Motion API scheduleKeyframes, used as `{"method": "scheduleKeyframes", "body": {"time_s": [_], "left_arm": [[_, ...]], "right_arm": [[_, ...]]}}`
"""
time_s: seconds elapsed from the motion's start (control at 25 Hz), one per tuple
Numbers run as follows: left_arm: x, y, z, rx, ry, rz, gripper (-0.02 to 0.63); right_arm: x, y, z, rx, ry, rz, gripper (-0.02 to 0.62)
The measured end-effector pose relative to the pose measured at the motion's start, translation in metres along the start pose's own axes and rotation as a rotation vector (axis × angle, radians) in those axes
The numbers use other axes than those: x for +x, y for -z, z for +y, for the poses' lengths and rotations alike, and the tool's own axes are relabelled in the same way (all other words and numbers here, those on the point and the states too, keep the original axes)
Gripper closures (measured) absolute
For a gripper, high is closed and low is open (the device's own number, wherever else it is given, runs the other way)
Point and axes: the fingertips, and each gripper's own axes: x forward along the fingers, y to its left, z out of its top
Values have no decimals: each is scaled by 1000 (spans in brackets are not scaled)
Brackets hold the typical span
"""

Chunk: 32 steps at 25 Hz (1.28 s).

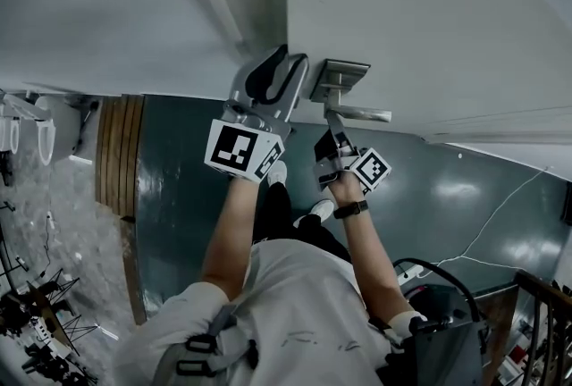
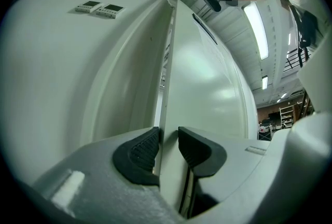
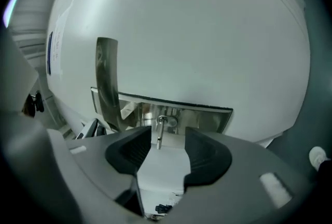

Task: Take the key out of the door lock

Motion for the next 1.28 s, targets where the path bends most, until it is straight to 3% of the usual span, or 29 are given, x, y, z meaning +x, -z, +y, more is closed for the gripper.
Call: {"method": "scheduleKeyframes", "body": {"time_s": [0.2,0.36,0.68,1.04,1.28], "left_arm": [[1,0,-1,-8,-9,15,486],[0,2,-1,-22,-34,12,485],[2,4,0,-7,-46,37,480],[-2,8,4,47,-115,75,491],[-35,22,-22,86,-146,170,505]], "right_arm": [[14,-3,3,131,-60,-53,426],[18,-6,13,146,-123,-77,568],[14,-4,11,155,-73,-71,569],[-46,38,27,64,-102,9,571],[-93,26,83,-215,-155,40,571]]}}
